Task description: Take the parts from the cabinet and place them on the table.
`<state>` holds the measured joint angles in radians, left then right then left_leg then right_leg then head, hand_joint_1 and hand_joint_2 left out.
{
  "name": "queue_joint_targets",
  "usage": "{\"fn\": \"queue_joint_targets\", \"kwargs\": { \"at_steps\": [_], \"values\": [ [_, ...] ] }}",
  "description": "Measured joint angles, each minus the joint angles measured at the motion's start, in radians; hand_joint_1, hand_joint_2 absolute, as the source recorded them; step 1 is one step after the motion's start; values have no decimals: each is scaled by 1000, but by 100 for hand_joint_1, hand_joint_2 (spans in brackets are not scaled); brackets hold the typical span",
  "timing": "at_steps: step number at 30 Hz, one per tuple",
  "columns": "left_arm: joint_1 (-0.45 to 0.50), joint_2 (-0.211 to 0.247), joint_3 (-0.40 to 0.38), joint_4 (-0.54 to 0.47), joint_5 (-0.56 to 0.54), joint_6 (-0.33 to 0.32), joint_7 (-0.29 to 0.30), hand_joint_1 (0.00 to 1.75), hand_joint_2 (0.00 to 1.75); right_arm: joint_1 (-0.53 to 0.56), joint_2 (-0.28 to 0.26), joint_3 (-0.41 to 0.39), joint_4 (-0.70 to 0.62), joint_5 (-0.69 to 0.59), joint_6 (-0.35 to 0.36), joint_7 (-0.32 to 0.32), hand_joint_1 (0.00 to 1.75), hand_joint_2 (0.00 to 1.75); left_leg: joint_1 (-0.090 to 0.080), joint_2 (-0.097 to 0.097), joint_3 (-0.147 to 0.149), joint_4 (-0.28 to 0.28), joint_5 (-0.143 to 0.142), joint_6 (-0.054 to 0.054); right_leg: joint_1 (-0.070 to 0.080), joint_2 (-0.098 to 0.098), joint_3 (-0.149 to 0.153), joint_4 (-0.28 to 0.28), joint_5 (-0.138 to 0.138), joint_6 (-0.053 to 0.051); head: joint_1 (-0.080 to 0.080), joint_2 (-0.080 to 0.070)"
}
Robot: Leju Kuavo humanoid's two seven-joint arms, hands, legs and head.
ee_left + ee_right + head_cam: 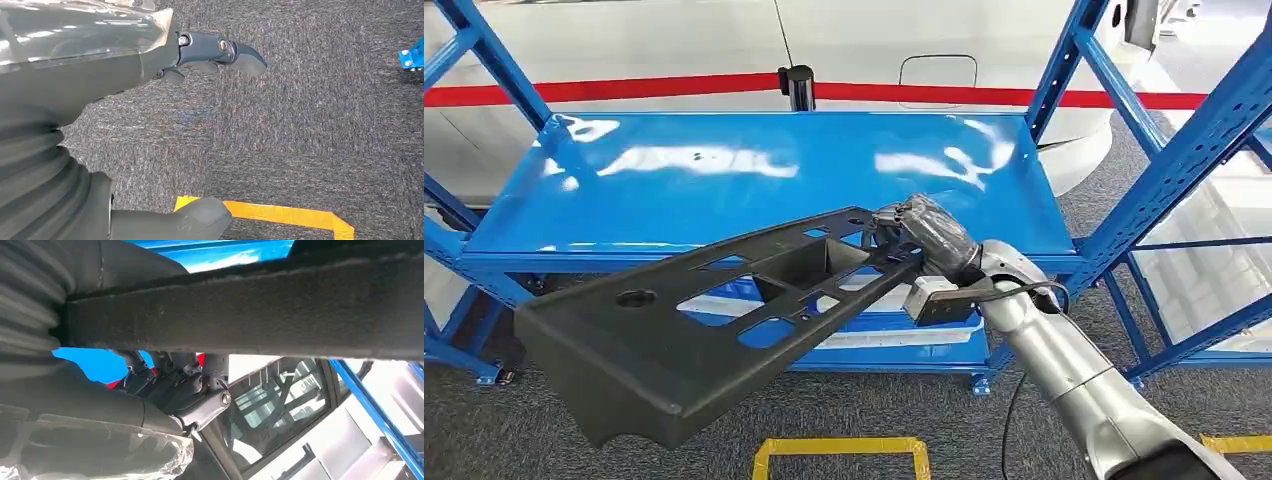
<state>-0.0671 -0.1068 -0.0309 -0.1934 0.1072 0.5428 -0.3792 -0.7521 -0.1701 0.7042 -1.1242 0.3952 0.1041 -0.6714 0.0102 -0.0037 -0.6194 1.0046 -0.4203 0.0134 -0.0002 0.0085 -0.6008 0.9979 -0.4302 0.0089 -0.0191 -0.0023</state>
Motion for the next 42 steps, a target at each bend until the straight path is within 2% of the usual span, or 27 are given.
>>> {"fn": "queue_joint_targets", "kwargs": {
  "at_steps": [22, 28, 31, 32, 33, 34, 35, 36, 37, 38, 39, 40, 41, 42],
  "values": [
    [0, 1, 3, 0, -3, -6, -2, 0, 175, 28, -23, 1, 0, -6, -15, -6, 162, 175, 0, 0, 0, 0, 0, 0, 0, 0, 0, 0, 0, 0, 0, 0],
    [0, 5, 3, 0, -4, -7, -2, 0, 175, 33, -23, 1, 0, -11, -15, -6, 162, 175, -4, 0, -2, 5, -6, 9, -8, 0, 1, -1, -1, 4, 0, 0],
    [0, 7, 3, 0, -4, -9, -2, 0, 175, 33, -23, 1, 0, -14, -15, -6, 162, 175, -10, 0, -1, 5, -5, 19, -13, -1, 4, -5, 2, 9, -1, 0],
    [0, 6, 3, 0, -4, -8, -2, 0, 175, 33, -23, 1, 0, -15, -15, -6, 162, 175, -9, 0, 5, -5, 6, 27, -9, 0, 7, -7, 6, 16, -2, 0],
    [-1, 6, 3, 0, -4, -8, -2, 0, 175, 34, -25, 0, -1, -15, -16, -6, 162, 175, 5, 5, 17, -24, 17, 29, -5, -2, 1, 2, -8, 15, 0, 0],
    [-1, 6, 3, 0, -4, -8, -3, 0, 175, 32, -26, 0, -1, -16, -16, -6, 162, 175, 3, 5, 21, -34, 22, 33, -7, -3, -11, 32, -35, 14, 2, 0],
    [-1, 6, 3, 0, -4, -9, -3, 0, 175, 30, -27, 0, -1, -16, -16, -6, 162, 175, 4, 6, 20, -34, 25, 38, -11, -2, -40, 103, -75, 9, 4, 0],
    [-1, 5, 3, 0, -4, -9, -3, 0, 175, 33, -28, 0, 0, -17, -16, -6, 162, 175, 4, 6, 19, -34, 25, 38, -13, -2, -72, 186, -111, 8, 4, 0],
    [-1, 4, 3, 0, -4, -9, -3, 0, 175, 38, -28, 1, 0, -17, -16, -6, 162, 175, 4, 6, 17, -34, 26, 37, -16, -3, -101, 257, -135, 11, 3, 0],
    [-1, 4, 3, 0, -4, -9, -3, 0, 175, 42, -29, 1, 0, -17, -16, -6, 162, 175, 5, 5, 14, -33, 27, 35, -20, -3, -116, 298, -144, 19, 4, 0],
    [0, 4, 3, 0, -4, -9, -3, 0, 175, 46, -29, 1, 0, -17, -16, -6, 162, 175, 8, 4, 12, -32, 28, 32, -26, -3, -105, 286, -131, 31, 4, 0],
    [0, 4, 3, 0, -4, -9, -3, 0, 175, 46, -29, 2, 0, -17, -16, -6, 162, 175, 12, 3, 10, -30, 29, 29, -33, -4, -79, 240, -109, 43, 4, 0],
    [-1, 4, 3, 0, -4, -9, -3, 0, 175, 45, -29, 2, 0, -17, -16, -6, 162, 175, 18, 2, 4, -23, 29, 22, -40, -6, -24, 141, -72, 62, 4, 0],
    [-1, 4, 4, 0, -4, -9, -3, 0, 175, 44, -29, 2, 0, -17, -16, -6, 162, 175, 22, 1, -2, -13, 27, 12, -48, -9, 30, 48, -47, 76, 5, 0]
  ]
}}
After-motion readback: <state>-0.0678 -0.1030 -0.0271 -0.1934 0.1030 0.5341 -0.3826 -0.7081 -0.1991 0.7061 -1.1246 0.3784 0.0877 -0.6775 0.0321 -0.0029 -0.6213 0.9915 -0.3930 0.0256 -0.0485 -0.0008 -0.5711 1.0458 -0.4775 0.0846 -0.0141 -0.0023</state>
